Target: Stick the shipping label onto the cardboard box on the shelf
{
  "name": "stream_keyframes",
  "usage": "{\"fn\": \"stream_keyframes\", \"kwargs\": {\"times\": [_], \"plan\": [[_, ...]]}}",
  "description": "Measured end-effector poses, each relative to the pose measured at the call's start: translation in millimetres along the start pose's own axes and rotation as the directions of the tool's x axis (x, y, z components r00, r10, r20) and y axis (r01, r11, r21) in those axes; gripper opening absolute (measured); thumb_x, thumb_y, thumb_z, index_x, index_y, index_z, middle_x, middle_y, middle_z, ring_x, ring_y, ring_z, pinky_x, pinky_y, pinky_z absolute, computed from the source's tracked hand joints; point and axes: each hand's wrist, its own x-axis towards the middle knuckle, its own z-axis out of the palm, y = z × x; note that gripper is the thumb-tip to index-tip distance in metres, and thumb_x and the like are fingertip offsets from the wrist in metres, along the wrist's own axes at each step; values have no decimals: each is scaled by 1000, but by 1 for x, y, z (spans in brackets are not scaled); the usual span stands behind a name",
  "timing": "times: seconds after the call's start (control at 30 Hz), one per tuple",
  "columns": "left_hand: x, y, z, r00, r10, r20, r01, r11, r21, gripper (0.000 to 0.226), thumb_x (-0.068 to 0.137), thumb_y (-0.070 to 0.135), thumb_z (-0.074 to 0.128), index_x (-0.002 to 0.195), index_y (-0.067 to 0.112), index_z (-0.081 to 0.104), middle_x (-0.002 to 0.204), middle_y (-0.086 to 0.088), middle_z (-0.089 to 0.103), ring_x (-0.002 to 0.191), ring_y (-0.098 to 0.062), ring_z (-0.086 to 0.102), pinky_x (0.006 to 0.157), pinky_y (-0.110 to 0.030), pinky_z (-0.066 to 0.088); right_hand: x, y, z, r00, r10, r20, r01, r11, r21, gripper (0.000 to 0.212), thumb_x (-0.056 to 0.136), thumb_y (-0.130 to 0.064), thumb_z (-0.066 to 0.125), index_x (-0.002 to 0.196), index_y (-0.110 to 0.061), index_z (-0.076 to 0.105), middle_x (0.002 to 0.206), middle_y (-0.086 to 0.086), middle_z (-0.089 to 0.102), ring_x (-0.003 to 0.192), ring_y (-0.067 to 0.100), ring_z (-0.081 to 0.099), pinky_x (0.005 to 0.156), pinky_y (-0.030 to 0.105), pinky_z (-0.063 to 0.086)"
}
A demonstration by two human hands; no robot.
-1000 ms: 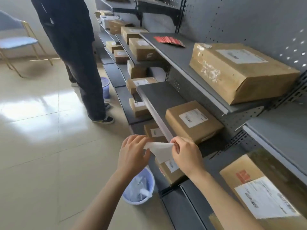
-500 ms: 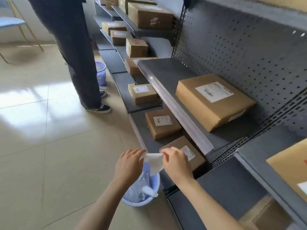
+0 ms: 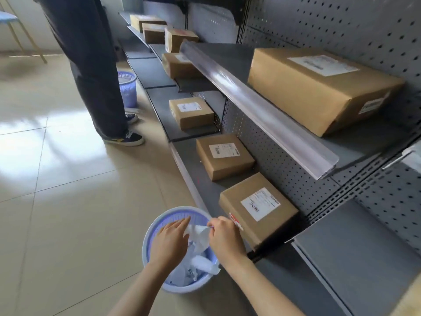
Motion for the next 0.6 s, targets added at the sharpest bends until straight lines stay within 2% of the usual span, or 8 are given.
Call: {"fn": "stream_keyframes", "kwargs": {"times": [0.1,0.2,0.27,0.4,0.47,0.6], "plan": [[1,-3,-1,1000,-18,-11,18,1000,-5,49,97,26,43,144,26,34,148,8,42,136,-11,37,109,-26,29,3,1,11,998,-11,61,12,1000,-9,31,92,-9,40,110,-6,65,113,13,63,104,30,60,90,36,48],[3,0,-10,999,-14,-51,13,1000,-12,46,97,27,42,143,28,36,146,8,44,134,-11,39,107,-25,30,2,-3,11,979,-43,198,43,999,3,31,91,-11,48,119,-10,61,121,13,60,114,30,56,96,36,45],[4,5,-21,997,-9,-74,9,1000,-4,44,97,27,43,141,29,39,143,9,47,132,-12,42,104,-24,31,0,-6,4,968,-62,242,60,998,17,29,90,-13,50,117,-12,61,119,11,61,113,31,56,94,36,46],[5,20,-51,992,-2,-123,-3,999,-37,39,95,24,46,133,28,50,133,9,58,122,-15,52,97,-28,39,-5,-20,-29,979,-44,197,36,998,47,26,92,-18,50,113,-11,63,118,10,65,107,30,59,88,33,48],[6,33,-74,985,18,-169,-27,998,-50,33,92,21,51,123,27,59,120,8,66,111,-18,60,88,-30,44,-10,-32,-60,987,-48,153,45,999,22,25,94,-24,47,108,-13,65,112,11,68,100,30,61,84,33,50],[6,69,-136,956,65,-284,-81,996,-43,18,93,26,50,99,27,66,96,8,72,93,-18,64,74,-30,45,-20,-63,-135,994,-71,78,73,997,-16,29,96,-30,42,97,-11,65,98,12,69,81,28,59,65,29,39]]}}
